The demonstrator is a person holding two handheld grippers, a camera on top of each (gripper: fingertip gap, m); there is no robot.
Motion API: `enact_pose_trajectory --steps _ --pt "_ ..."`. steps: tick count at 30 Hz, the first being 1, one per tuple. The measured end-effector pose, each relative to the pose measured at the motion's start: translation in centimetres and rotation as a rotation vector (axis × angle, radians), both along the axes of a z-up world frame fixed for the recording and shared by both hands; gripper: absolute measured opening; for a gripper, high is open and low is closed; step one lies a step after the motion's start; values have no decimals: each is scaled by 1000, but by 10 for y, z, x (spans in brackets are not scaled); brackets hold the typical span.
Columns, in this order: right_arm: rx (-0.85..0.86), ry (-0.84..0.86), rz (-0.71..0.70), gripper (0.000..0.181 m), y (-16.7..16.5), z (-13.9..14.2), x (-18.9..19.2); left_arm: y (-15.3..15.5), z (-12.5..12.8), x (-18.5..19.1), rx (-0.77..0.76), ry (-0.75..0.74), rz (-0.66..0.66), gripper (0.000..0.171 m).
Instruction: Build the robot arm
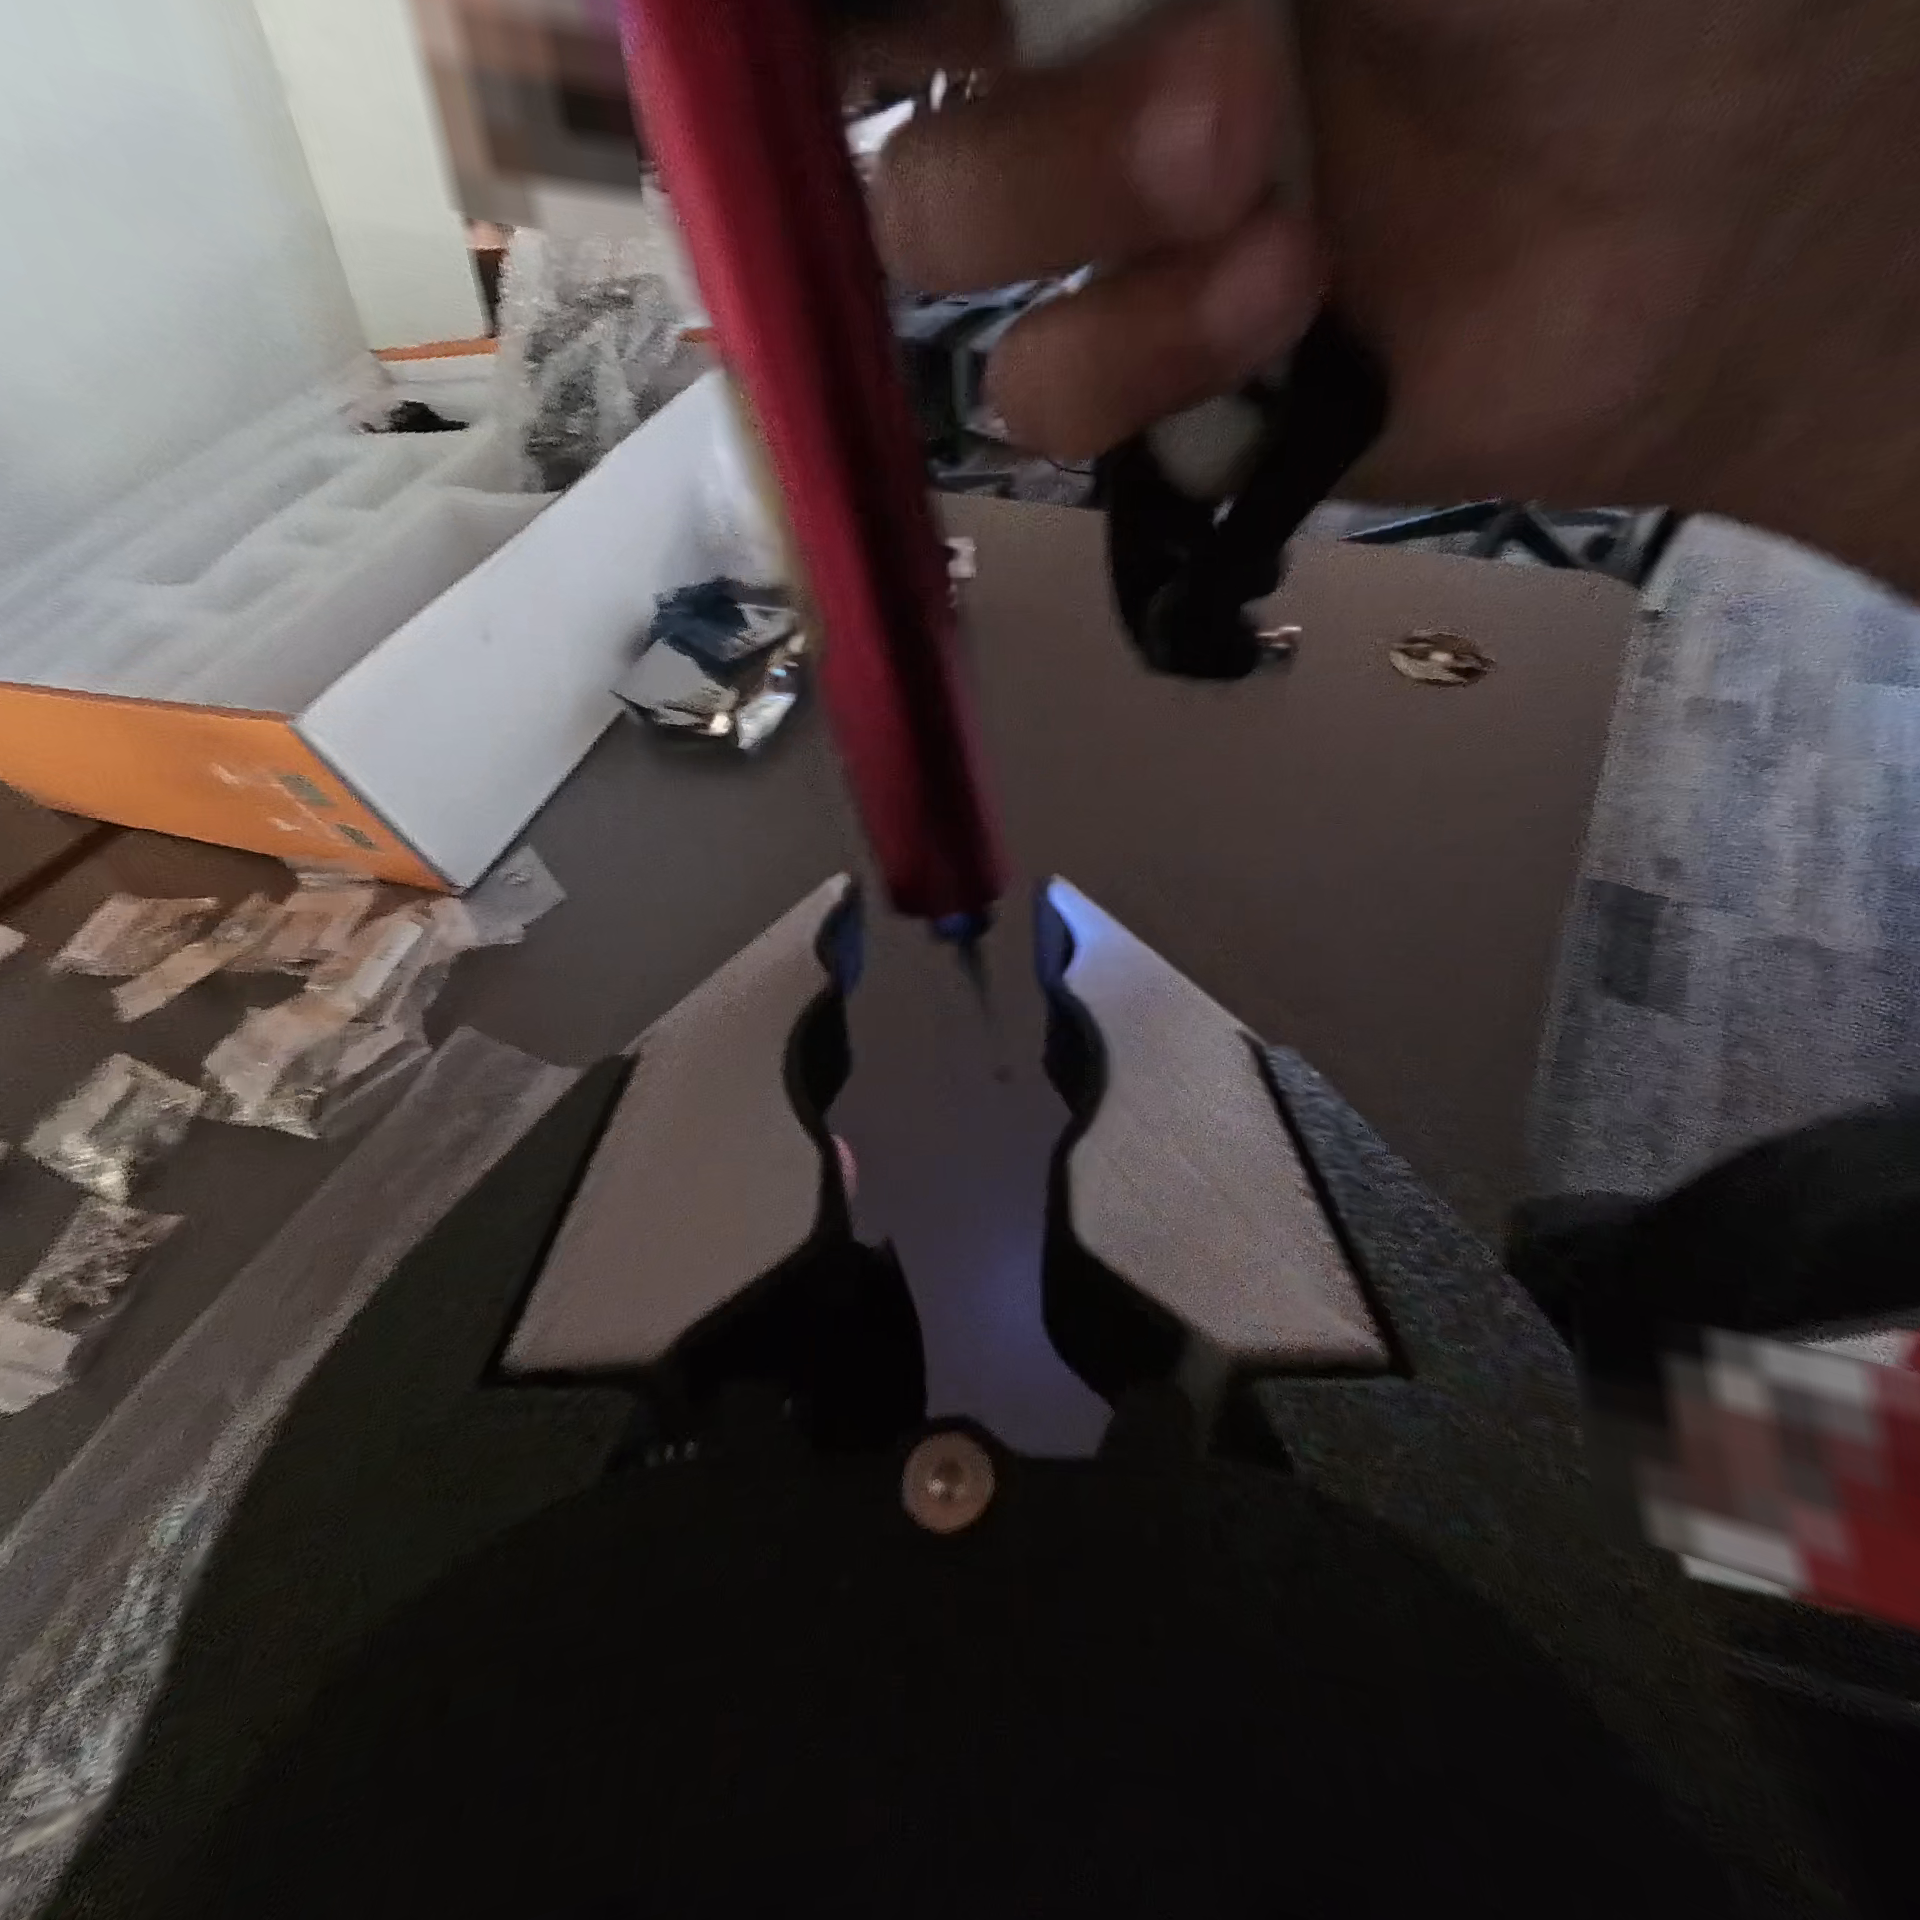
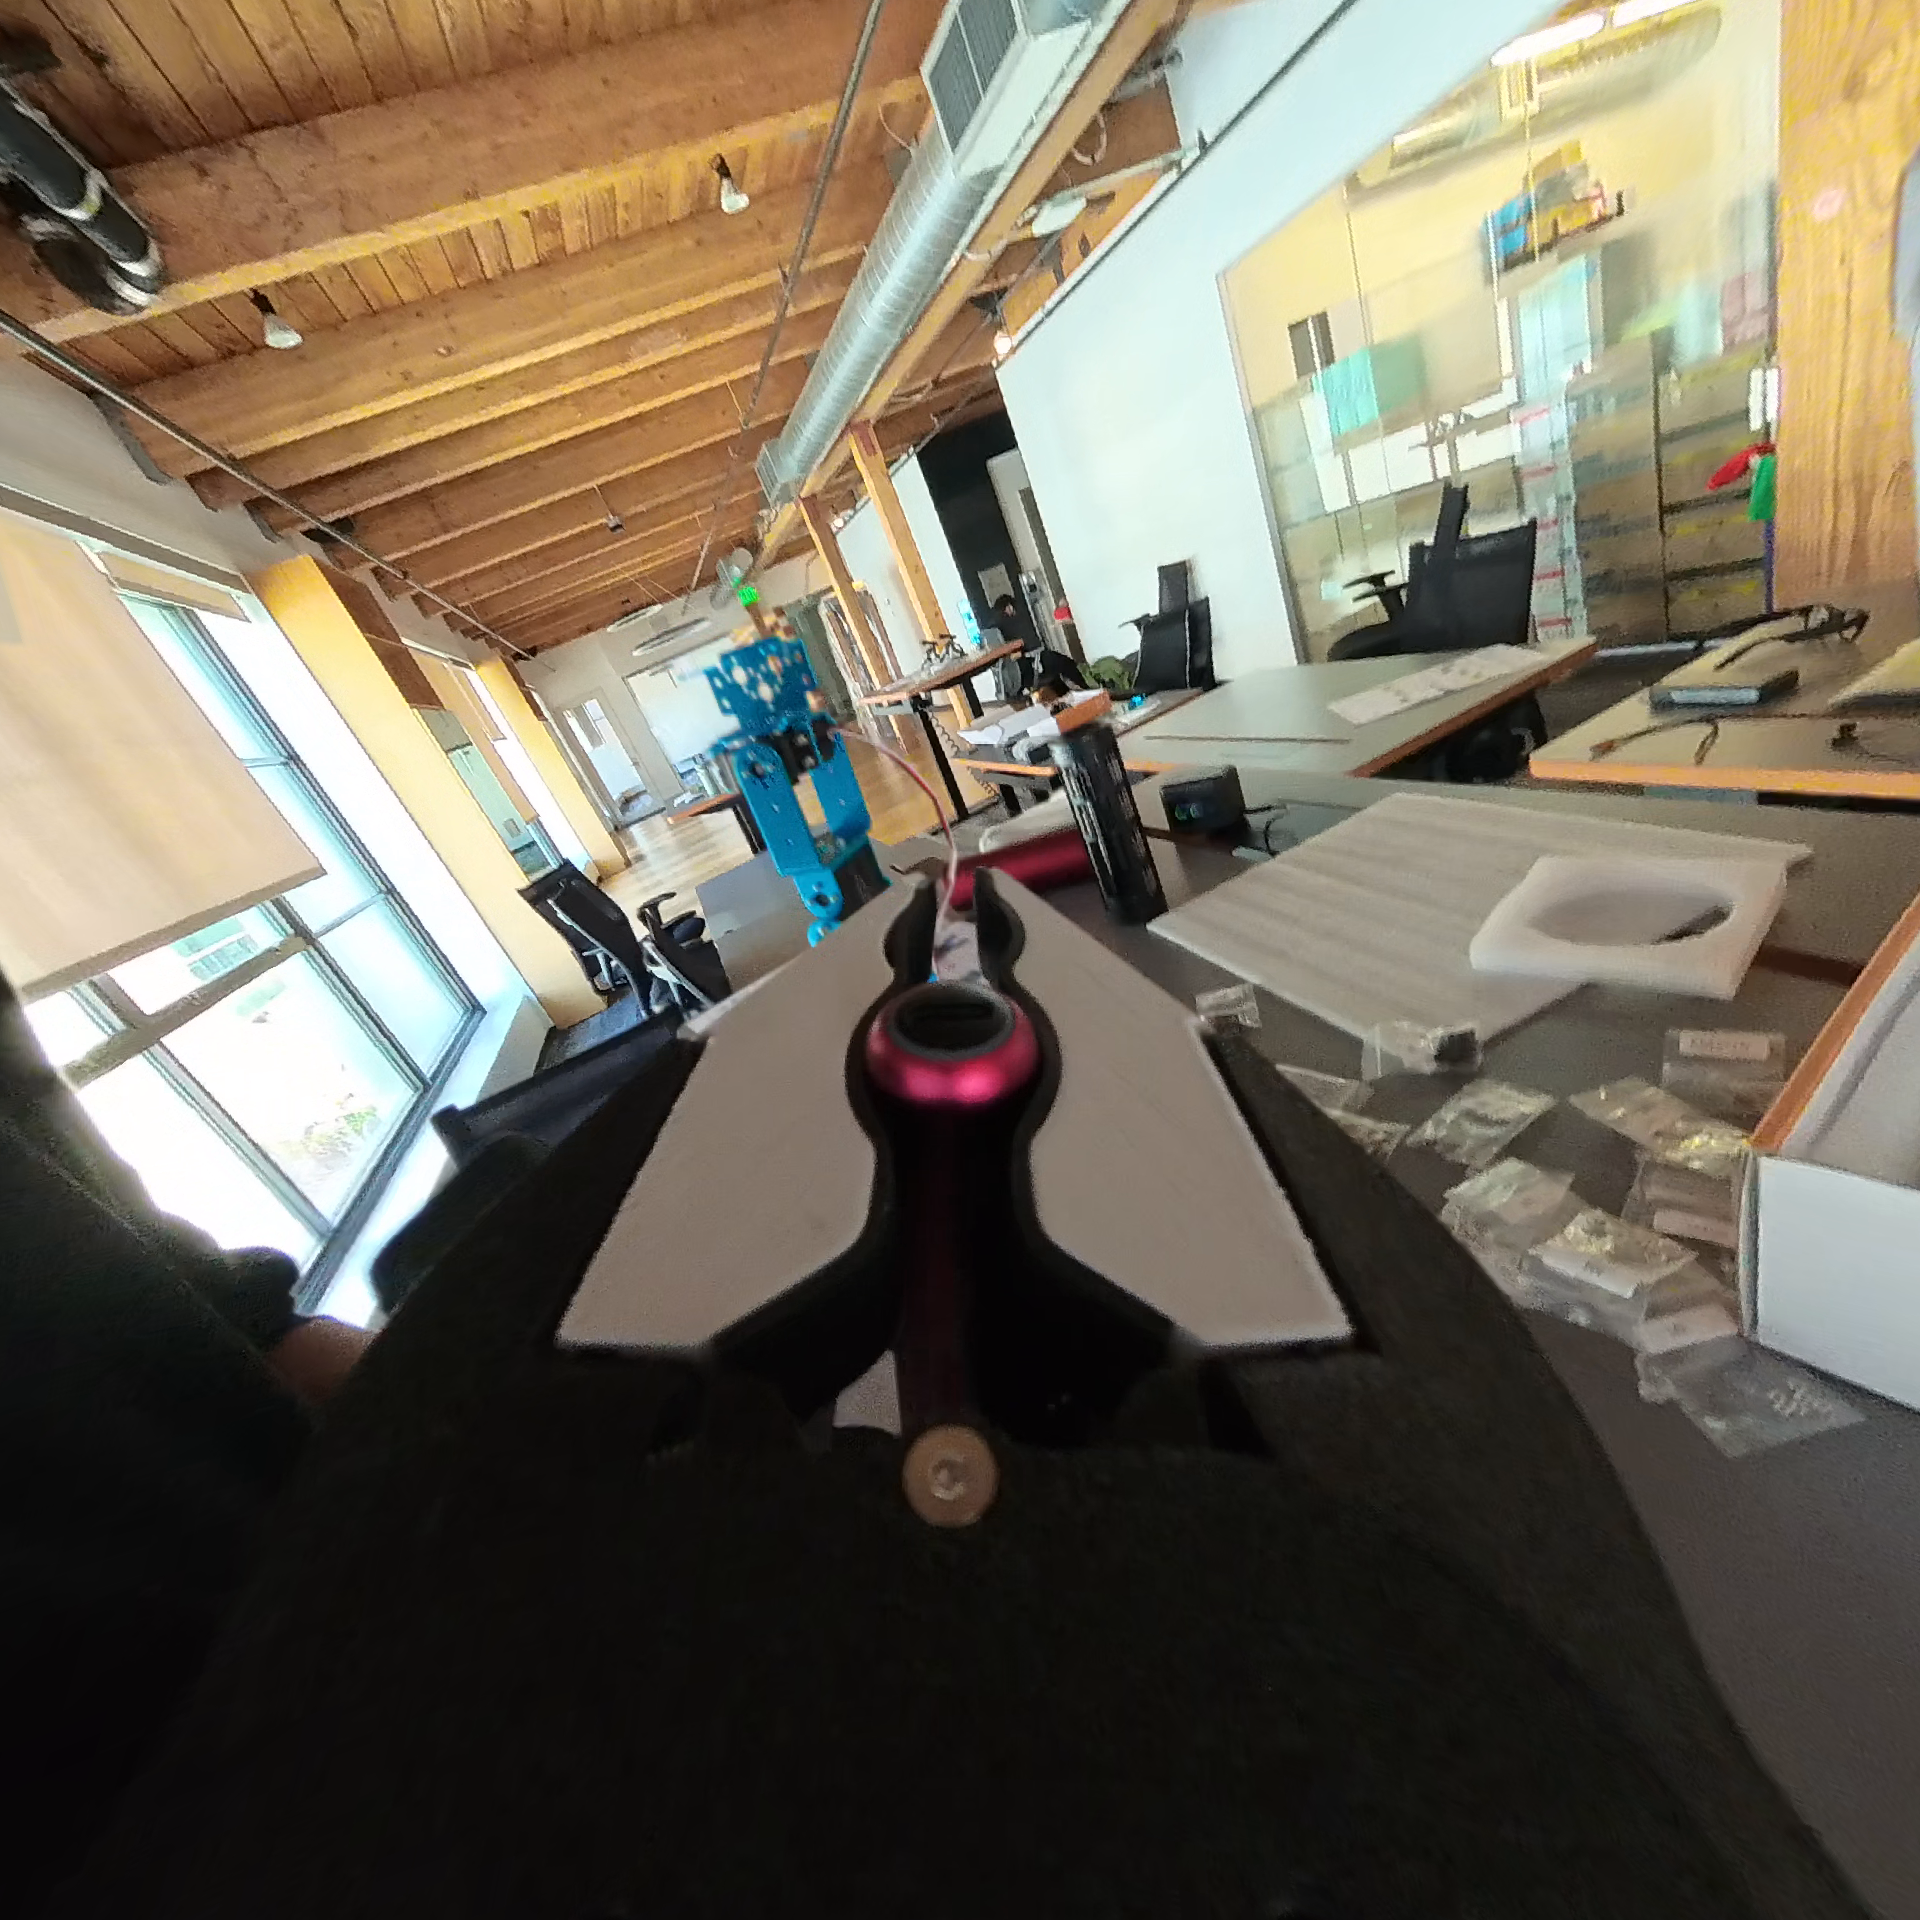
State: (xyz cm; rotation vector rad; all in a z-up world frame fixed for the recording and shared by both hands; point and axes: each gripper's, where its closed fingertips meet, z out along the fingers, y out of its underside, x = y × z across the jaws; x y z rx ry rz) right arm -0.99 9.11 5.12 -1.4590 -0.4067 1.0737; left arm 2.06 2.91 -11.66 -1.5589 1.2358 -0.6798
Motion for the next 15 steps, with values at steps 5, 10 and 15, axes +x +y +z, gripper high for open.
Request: enact_pose_trajectory --steps 5,10,15 --pt "73 -17 -4 7 -13 22 15 22 10 2 77 -4 -5 0" --pt "132 -12 60 7 -29 40 18 11 48 -5 42 -56 -273 0" --pt "99 -132 156 16 -32 24 2 21 71 -31 9 -44 -378 0"
